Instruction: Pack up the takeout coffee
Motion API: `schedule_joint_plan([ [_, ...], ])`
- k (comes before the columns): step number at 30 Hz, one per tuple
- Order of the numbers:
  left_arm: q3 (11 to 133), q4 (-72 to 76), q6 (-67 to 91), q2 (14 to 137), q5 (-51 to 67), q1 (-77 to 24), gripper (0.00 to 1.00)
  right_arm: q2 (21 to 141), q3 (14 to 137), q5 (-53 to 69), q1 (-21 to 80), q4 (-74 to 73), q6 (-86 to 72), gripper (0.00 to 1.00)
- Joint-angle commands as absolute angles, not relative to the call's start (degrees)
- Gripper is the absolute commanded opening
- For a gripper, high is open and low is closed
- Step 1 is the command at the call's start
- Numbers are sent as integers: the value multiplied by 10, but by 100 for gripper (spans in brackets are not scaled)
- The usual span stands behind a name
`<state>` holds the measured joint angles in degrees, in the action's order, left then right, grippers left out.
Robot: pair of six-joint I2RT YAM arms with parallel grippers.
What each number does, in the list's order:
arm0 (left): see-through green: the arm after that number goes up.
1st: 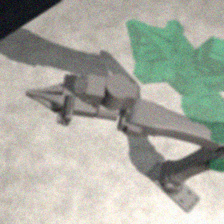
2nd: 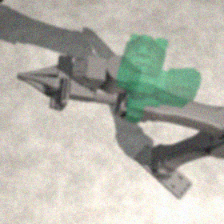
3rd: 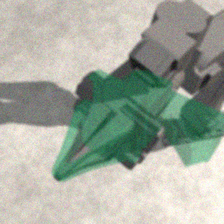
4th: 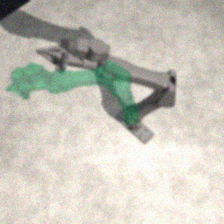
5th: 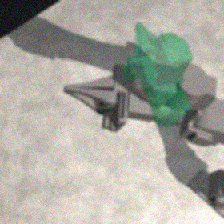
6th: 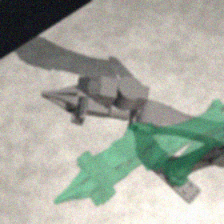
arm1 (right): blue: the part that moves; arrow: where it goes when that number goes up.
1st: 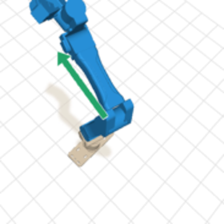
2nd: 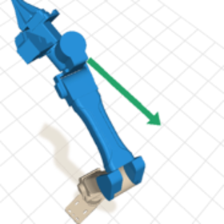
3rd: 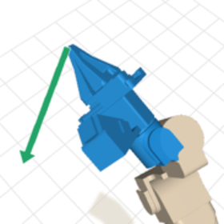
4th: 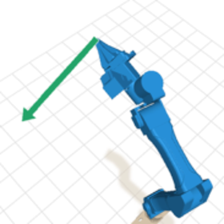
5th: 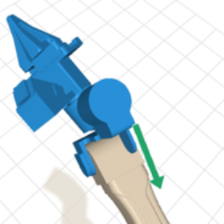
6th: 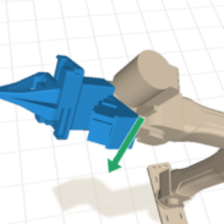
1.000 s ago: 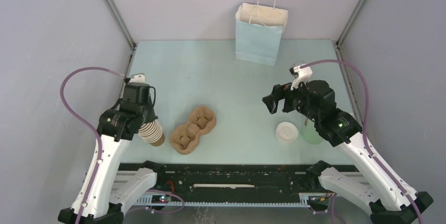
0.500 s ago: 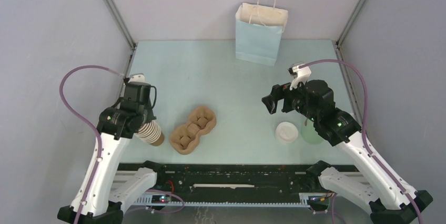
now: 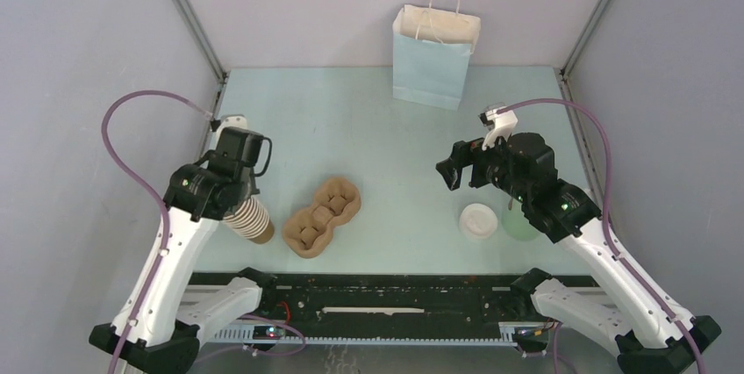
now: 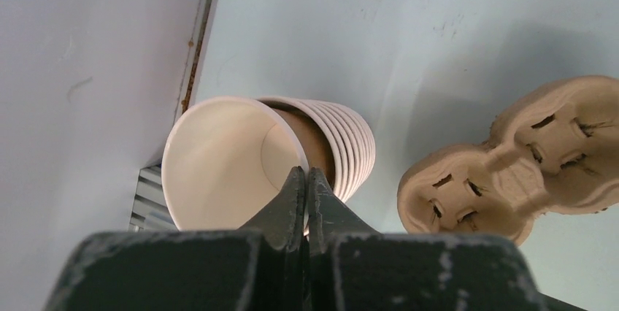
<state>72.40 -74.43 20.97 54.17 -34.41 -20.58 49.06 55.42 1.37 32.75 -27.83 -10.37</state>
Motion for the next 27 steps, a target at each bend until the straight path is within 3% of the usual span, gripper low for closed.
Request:
schedule_joint_plan([
  [1, 790, -760, 222, 542, -374, -214, 0, 490, 553, 11, 332, -261, -95, 100],
  [7, 884, -791, 212, 560, -351, -227, 0, 490, 554, 10, 332, -260, -95, 100],
  [12, 1034, -803, 161, 562, -348, -227, 0, 485, 553, 7, 332, -264, -93, 100],
  [15, 1086, -759, 120, 558, -279, -227, 0, 486, 554, 7, 332, -264, -93, 100],
  [19, 981, -608, 150, 531, -129, -249, 0, 481, 560, 1, 334, -270, -93, 100],
  [27, 786, -385, 197, 601, -235, -482, 0, 413, 583, -37, 337, -321, -110, 100],
])
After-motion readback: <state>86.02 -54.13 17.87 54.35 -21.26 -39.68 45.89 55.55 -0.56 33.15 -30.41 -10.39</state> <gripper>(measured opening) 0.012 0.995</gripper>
